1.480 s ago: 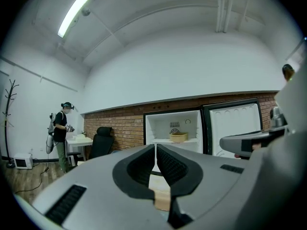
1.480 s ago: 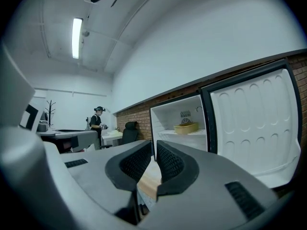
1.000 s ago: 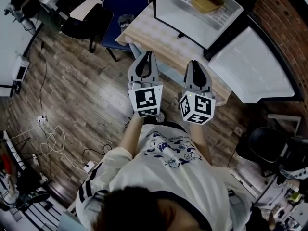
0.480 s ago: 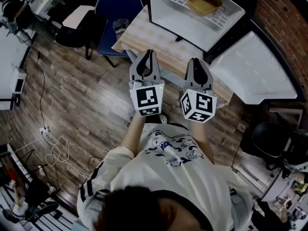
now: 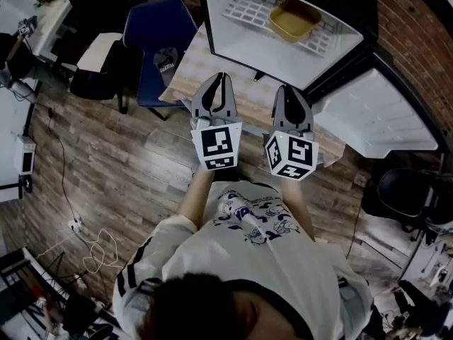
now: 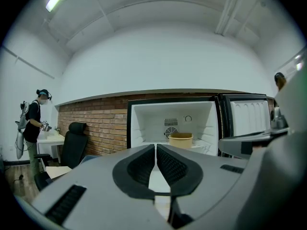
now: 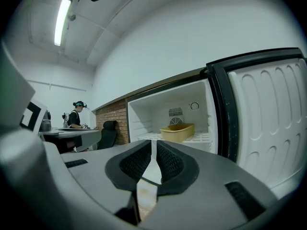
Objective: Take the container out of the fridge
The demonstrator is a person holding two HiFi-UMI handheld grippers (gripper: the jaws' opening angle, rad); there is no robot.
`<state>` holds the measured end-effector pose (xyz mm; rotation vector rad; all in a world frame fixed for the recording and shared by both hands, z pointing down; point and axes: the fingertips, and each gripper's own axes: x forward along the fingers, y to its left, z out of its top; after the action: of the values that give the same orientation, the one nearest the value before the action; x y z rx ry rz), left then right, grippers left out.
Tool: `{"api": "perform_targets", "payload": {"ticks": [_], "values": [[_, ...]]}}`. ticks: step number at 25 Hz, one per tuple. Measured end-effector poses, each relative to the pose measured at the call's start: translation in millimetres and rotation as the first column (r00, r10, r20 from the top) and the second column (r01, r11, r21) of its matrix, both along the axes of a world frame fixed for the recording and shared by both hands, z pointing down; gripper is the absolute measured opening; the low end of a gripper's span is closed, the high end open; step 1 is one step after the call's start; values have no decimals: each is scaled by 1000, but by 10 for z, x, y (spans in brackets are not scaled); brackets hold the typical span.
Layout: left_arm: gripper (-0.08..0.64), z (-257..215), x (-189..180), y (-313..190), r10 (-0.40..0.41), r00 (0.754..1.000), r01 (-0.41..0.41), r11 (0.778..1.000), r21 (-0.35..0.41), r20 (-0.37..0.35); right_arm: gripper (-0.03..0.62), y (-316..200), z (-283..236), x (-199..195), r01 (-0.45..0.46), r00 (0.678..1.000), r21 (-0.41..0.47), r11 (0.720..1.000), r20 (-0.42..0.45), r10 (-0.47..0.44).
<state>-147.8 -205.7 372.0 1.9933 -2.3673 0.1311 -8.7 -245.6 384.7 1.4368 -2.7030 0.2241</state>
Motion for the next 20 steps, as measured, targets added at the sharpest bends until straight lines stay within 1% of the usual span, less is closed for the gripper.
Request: {"api": "perform_targets", "payload": {"ticks": [4,10,15,20], "values": [[26,-41,-141,-306,59,998,-59,998,2,-9,52,-225,-42,-96,-62,998,-11,998,10,62],[26,-37,-208,-749,160,987,-161,987,-5,-29,53,-583,-16,-131,-159,985,-81,984,46,163],[26,-38,-324,-1040,214,976,-215,977,-9,-36,54,-851,-28,-150,-238,965,-119,964,82,248],[26,2,-348,-1333,276,960,-277,960,-25,-44,54,-1107,-29,-150,-292,936,-177,940,152,319]]}}
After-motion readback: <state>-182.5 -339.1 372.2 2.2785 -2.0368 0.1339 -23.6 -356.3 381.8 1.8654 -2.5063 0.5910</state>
